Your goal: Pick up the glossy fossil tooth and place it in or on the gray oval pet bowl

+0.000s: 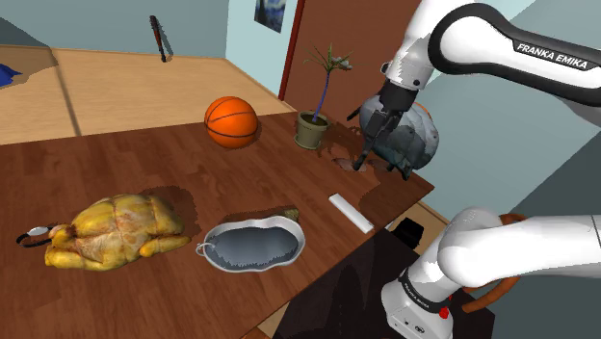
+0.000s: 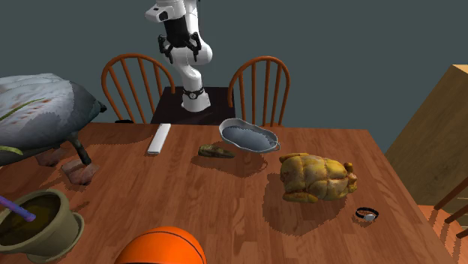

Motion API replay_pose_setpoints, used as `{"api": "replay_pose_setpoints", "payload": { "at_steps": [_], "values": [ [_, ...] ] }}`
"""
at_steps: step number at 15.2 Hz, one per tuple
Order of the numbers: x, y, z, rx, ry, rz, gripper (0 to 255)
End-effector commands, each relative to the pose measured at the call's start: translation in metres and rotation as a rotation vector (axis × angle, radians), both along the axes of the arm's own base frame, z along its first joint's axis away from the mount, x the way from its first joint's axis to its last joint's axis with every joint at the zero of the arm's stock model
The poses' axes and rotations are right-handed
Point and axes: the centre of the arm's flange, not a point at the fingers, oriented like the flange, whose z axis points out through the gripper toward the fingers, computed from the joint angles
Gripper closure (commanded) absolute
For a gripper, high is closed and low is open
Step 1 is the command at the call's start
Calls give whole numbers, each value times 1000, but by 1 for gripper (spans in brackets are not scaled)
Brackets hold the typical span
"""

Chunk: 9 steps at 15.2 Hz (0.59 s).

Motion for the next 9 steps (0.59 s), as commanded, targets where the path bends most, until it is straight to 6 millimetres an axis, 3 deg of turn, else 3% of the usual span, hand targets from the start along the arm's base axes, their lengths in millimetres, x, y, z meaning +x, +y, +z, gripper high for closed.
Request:
{"api": "replay_pose_setpoints", "payload": {
  "at_steps": [1, 9],
  "values": [
    [0, 0, 0, 0, 0, 0, 0],
    [72, 8, -87, 14, 68, 298, 0]
  ]
}}
